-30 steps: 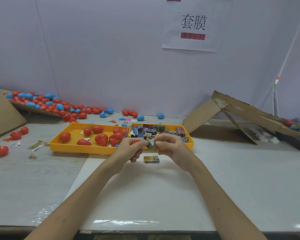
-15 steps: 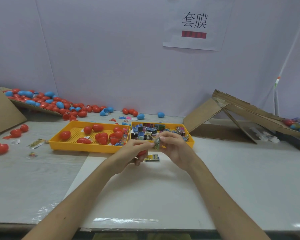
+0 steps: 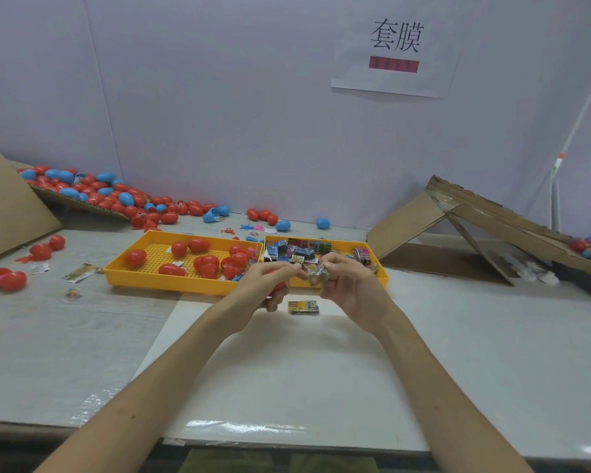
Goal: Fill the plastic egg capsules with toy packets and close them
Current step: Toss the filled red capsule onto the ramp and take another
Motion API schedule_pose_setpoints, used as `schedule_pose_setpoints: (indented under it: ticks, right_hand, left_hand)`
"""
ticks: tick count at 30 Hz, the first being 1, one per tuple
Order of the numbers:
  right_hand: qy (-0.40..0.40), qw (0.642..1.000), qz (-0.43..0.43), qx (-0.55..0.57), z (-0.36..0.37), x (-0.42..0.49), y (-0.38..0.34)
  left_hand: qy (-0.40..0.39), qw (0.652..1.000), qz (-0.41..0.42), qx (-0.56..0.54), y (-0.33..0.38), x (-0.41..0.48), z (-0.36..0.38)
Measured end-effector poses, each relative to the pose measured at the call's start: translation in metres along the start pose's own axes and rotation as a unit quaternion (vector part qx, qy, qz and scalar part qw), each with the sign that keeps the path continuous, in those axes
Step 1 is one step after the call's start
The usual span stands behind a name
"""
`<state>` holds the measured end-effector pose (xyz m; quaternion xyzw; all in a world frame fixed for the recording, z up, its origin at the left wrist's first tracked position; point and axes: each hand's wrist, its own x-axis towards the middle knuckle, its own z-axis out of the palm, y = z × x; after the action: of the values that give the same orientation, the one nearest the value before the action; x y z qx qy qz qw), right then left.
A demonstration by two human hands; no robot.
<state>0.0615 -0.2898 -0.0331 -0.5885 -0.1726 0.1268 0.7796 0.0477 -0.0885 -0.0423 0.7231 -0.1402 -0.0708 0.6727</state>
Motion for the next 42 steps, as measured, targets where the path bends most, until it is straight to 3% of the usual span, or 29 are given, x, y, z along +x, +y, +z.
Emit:
schedule_pose_setpoints:
  ticks: [7,13,19,27,42]
  right_hand:
    - [-0.009,0.999,0.011,-0.036,0.004,-0.001,0.002]
    - [0.026,0.999,-0.008,-0.017,0.003,0.001,0.002]
    - [0.056,0.998,-0.020,0.005,-0.003,0.003,0.003]
    - [0.051,0.999,-0.009,0.003,-0.004,0.004,0.004]
    - [0.029,0.999,-0.012,-0.044,-0.004,0.003,0.004]
  left_hand:
    - [0.013,0.999,-0.006,-0.039,0.004,0.000,0.004]
    - [0.019,0.987,-0.024,-0.156,0.005,0.004,-0.001]
    - [0.070,0.985,0.003,-0.157,0.005,0.003,-0.001]
    - [0.094,0.950,0.014,-0.299,0.004,0.005,-0.012]
    - [0.027,0.963,-0.009,-0.267,0.003,0.003,-0.007]
